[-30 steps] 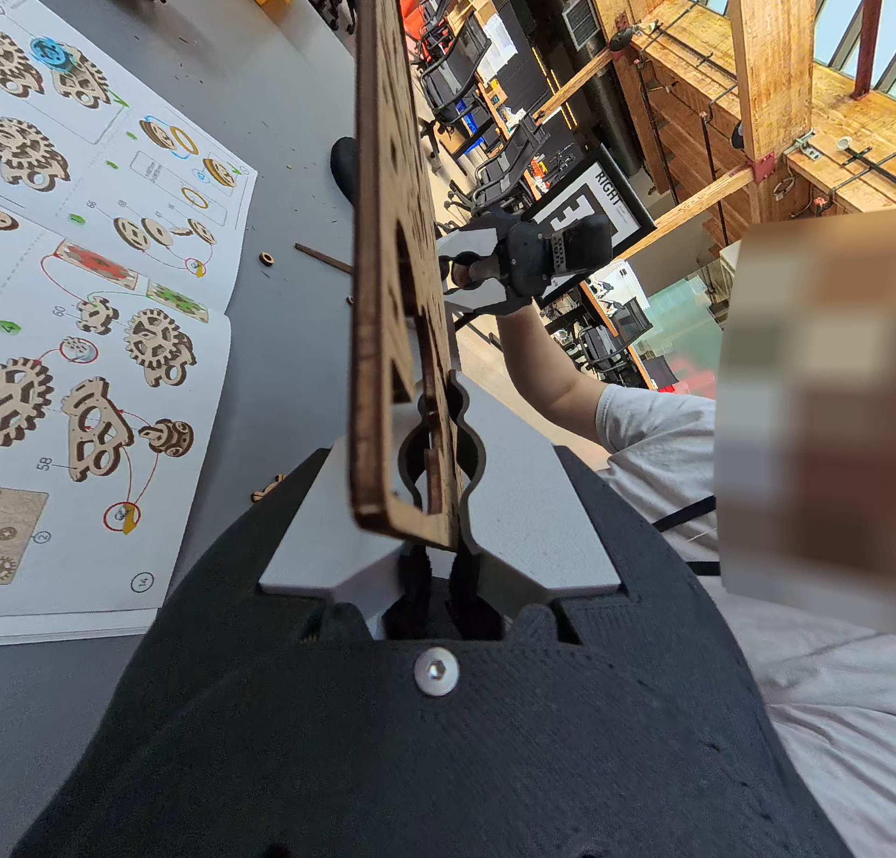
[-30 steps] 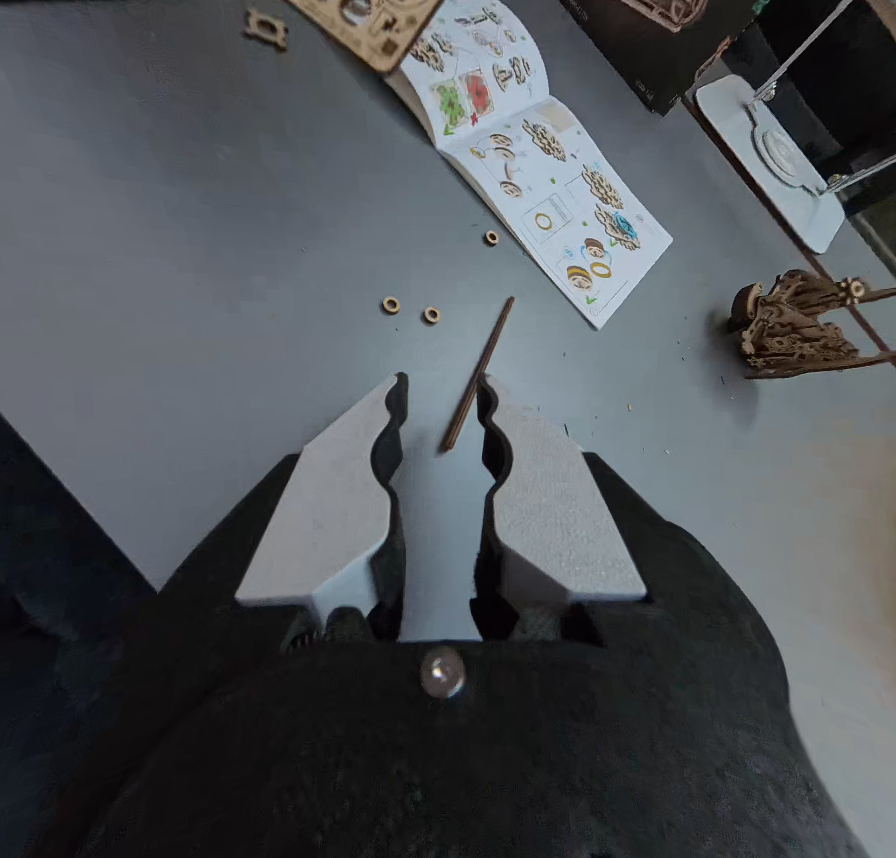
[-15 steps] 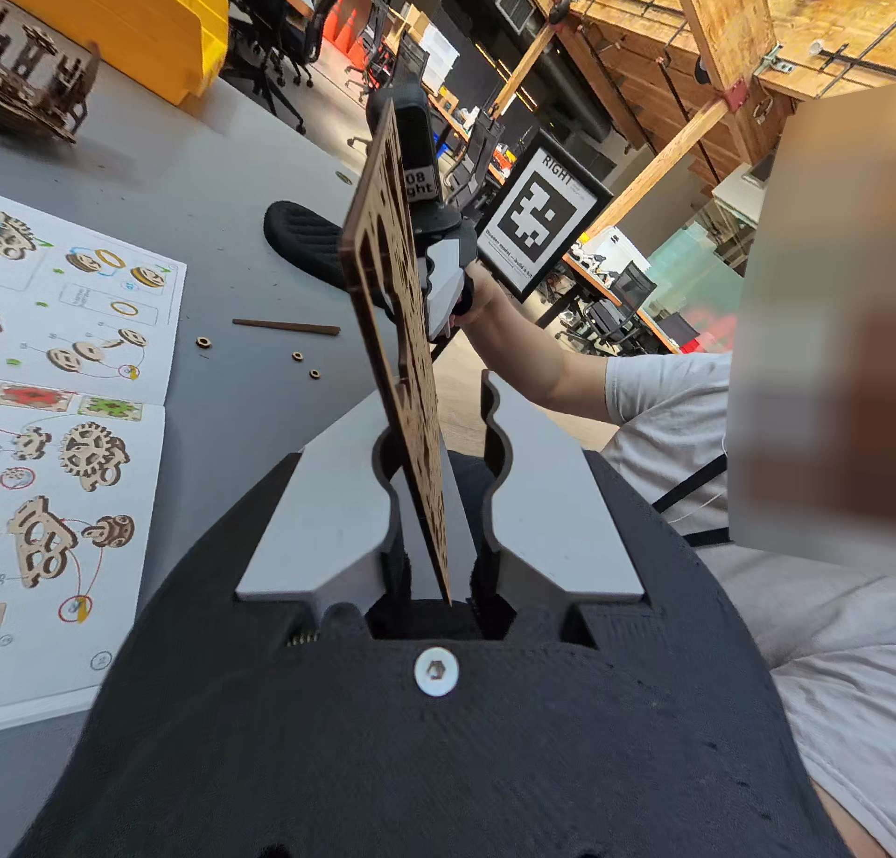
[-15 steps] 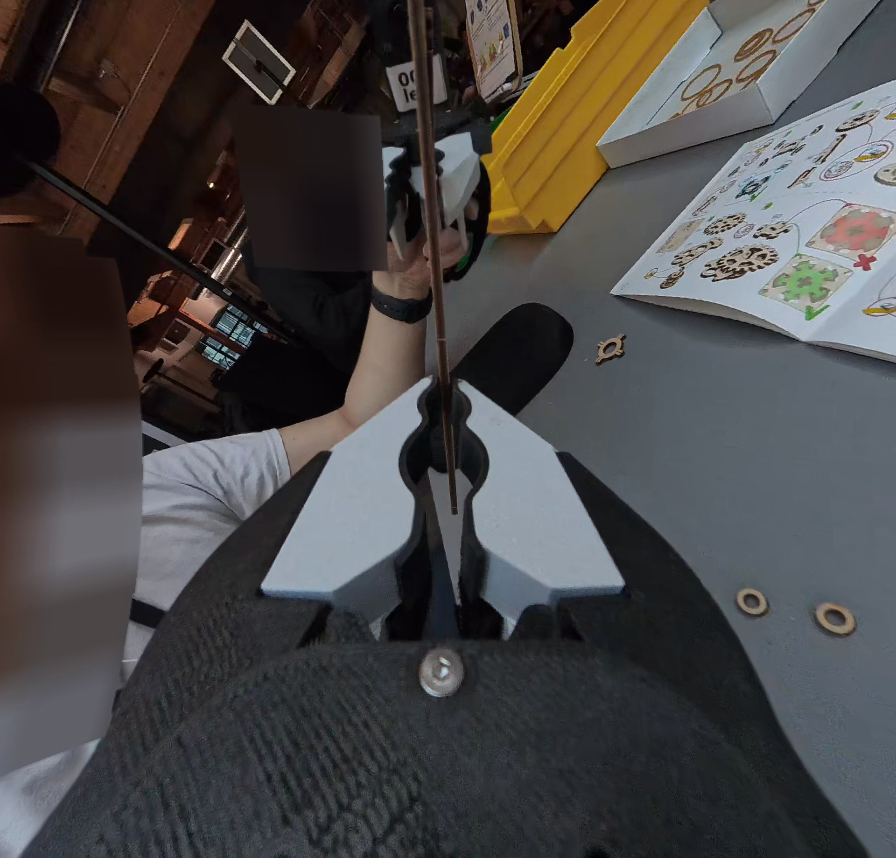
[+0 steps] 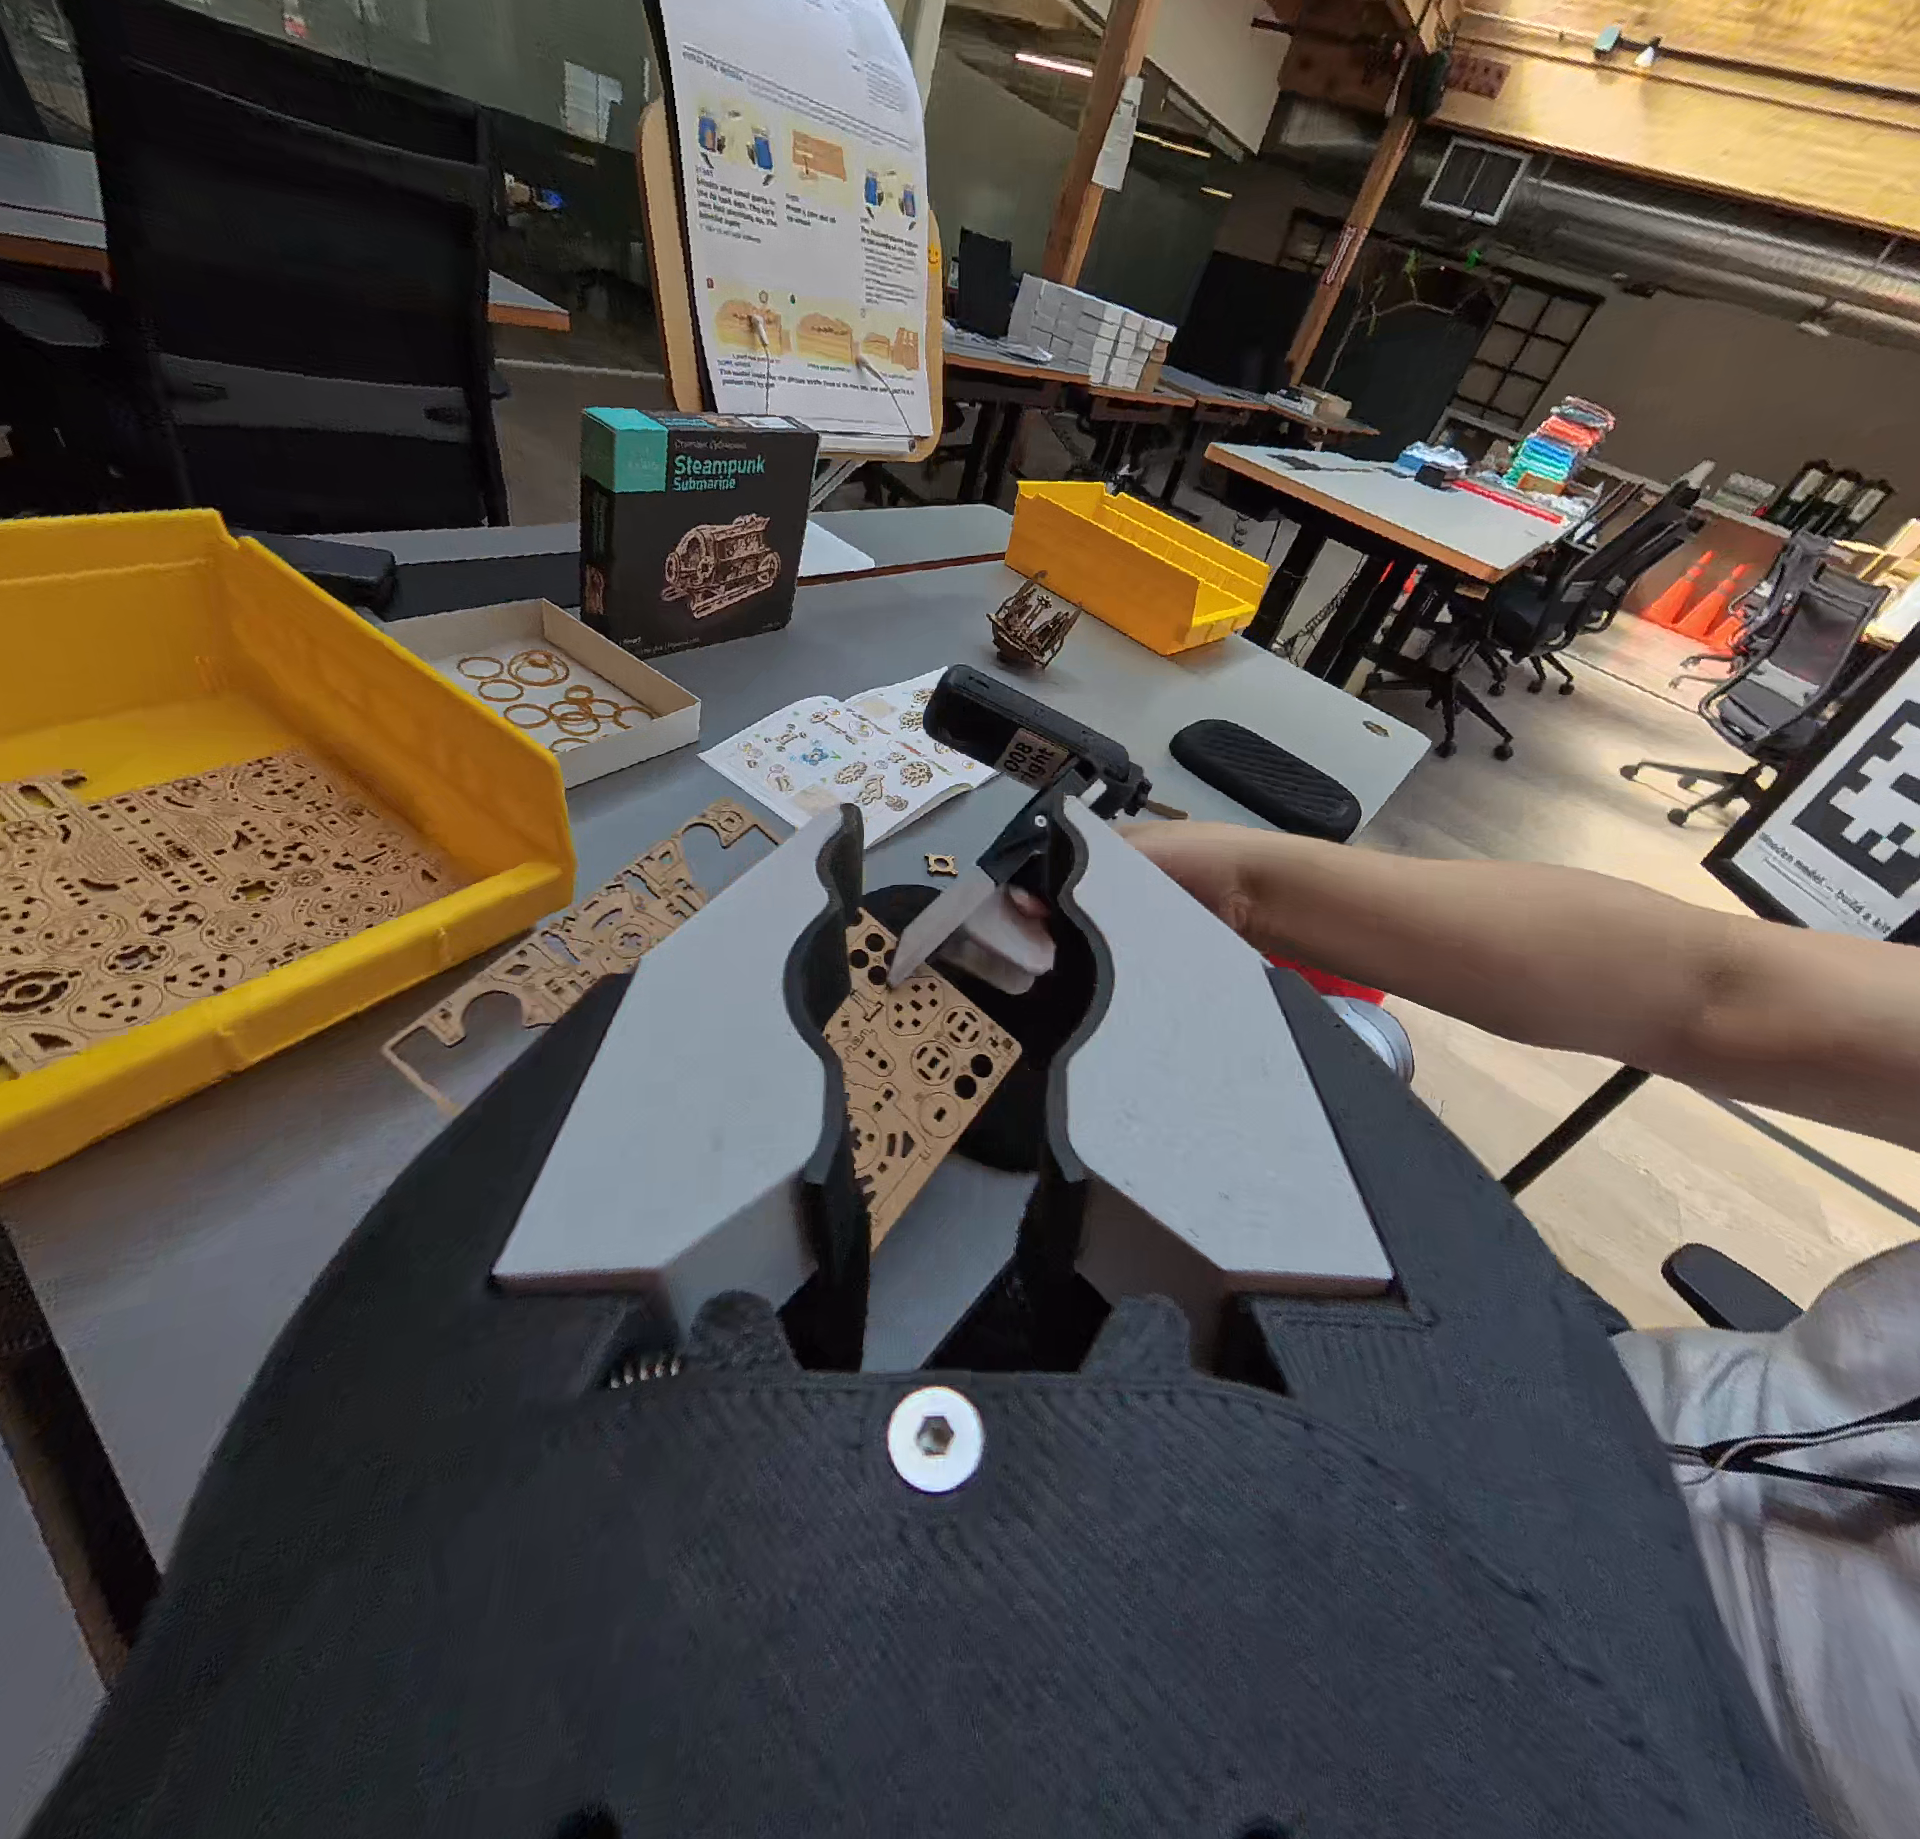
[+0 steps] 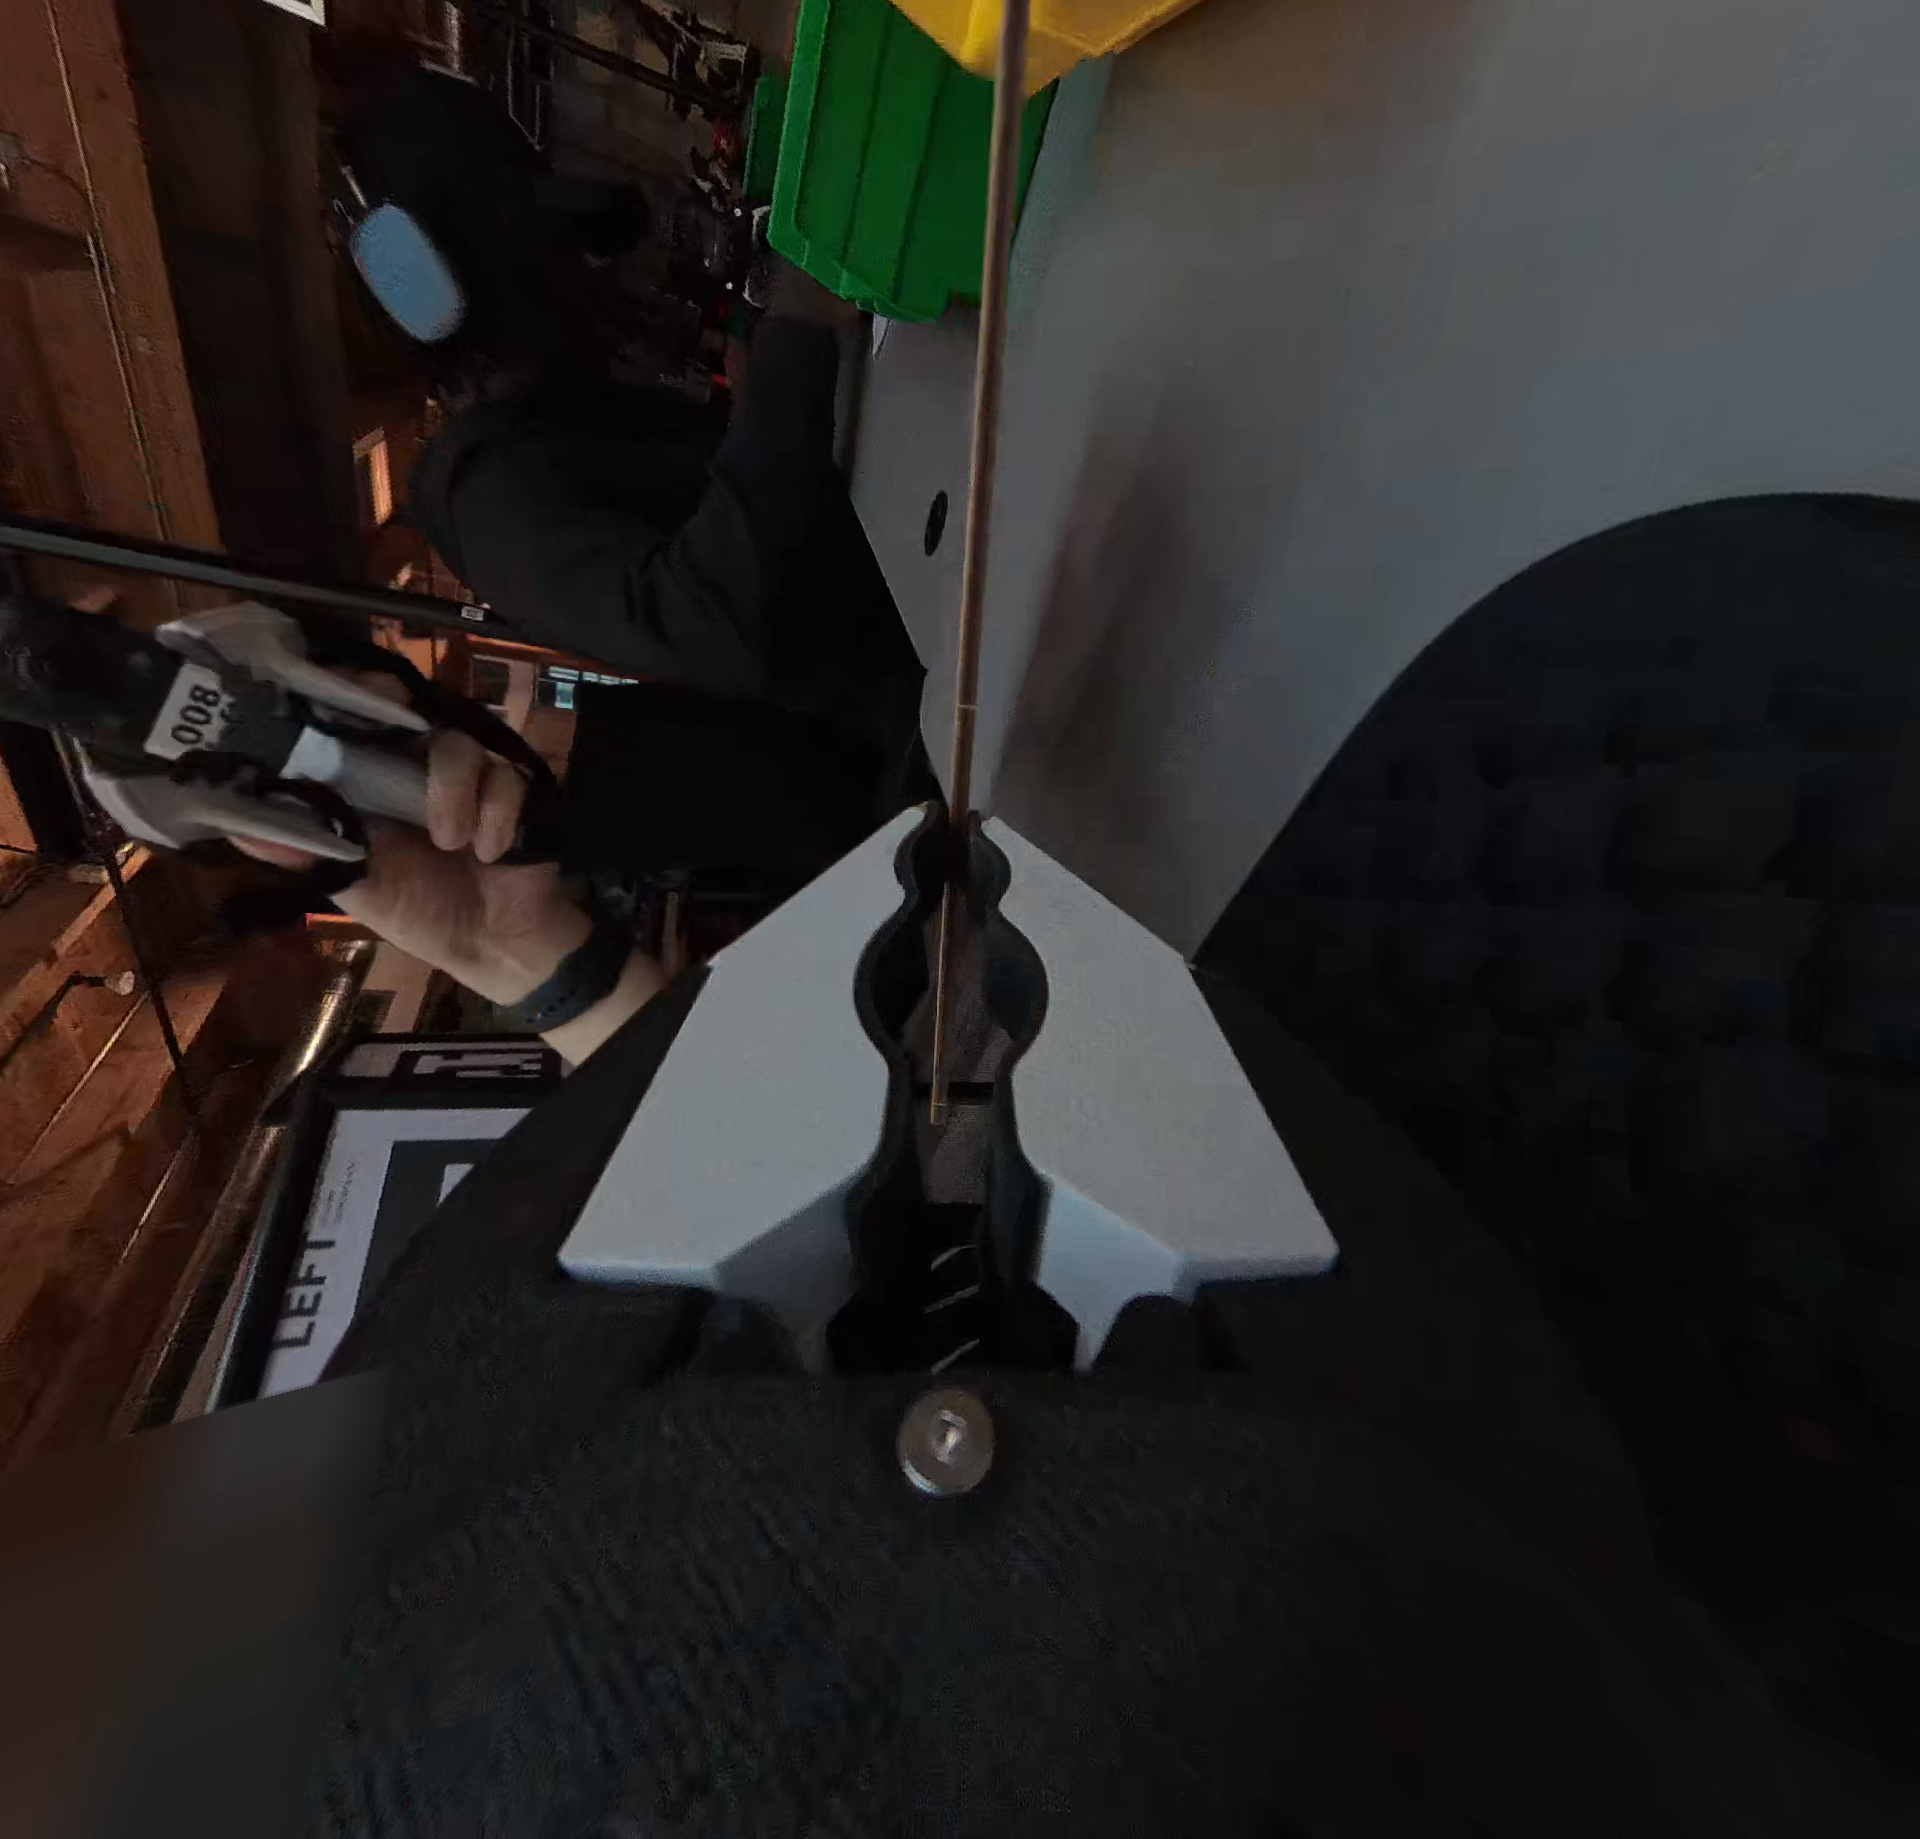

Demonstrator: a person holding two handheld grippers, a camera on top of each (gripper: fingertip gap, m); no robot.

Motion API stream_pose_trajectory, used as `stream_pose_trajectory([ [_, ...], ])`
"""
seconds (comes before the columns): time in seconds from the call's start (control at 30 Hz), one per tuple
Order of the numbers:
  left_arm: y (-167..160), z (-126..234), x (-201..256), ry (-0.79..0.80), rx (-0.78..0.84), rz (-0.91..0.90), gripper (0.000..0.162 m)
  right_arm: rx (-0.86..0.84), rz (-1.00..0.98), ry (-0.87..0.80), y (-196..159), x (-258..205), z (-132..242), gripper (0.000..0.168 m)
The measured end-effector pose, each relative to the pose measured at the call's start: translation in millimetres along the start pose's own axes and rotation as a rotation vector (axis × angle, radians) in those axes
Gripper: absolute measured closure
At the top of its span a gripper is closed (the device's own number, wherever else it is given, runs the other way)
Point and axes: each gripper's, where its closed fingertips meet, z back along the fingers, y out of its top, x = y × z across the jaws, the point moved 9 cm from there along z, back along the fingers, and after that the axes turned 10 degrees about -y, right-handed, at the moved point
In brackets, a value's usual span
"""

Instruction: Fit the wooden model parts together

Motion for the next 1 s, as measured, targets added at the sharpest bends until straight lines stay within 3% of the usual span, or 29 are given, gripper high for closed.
stream_pose_trajectory([
  [0.13, -35, 33, 17, 0.055, 0.040, 0.063, 0.133, -0.021, -0.125, -0.081, 1, -7, -39, 0.168],
  [0.27, -55, 38, 34, 0.046, -0.033, 0.065, 0.134, 0.017, -0.218, -0.145, -6, -2, -56, 0.164],
  [0.33, -59, 36, 43, 0.030, -0.051, 0.066, 0.133, 0.023, -0.221, -0.224, -10, 1, -57, 0.147],
  [0.43, -62, 32, 60, 0.000, -0.059, 0.063, 0.130, 0.015, -0.191, -0.349, -12, -2, -50, 0.134],
  [0.63, -57, 17, 97, -0.062, 0.068, 0.062, 0.128, -0.120, -0.001, -0.581, -6, -55, -12, 0.121],
  [0.73, -56, 3, 117, -0.055, 0.131, -0.013, 0.127, -0.135, 0.341, -0.478, -30, -117, 35, 0.134],
  [0.83, -65, -15, 131, 0.016, 0.141, -0.136, 0.123, 0.169, 0.851, -0.511, -104, -136, 119, 0.130],
  [0.9, -74, -31, 134, 0.093, 0.158, -0.231, 0.120, 0.596, 1.154, -0.652, -156, -105, 179, 0.128],
  [0.97, -85, -53, 135, 0.172, 0.157, -0.332, 0.119, 0.885, 1.295, -0.602, -191, -67, 217, 0.125],
  [1.0, -90, -66, 135, 0.221, 0.144, -0.384, 0.119, 0.870, 1.228, -0.548, -194, -48, 229, 0.119],
])
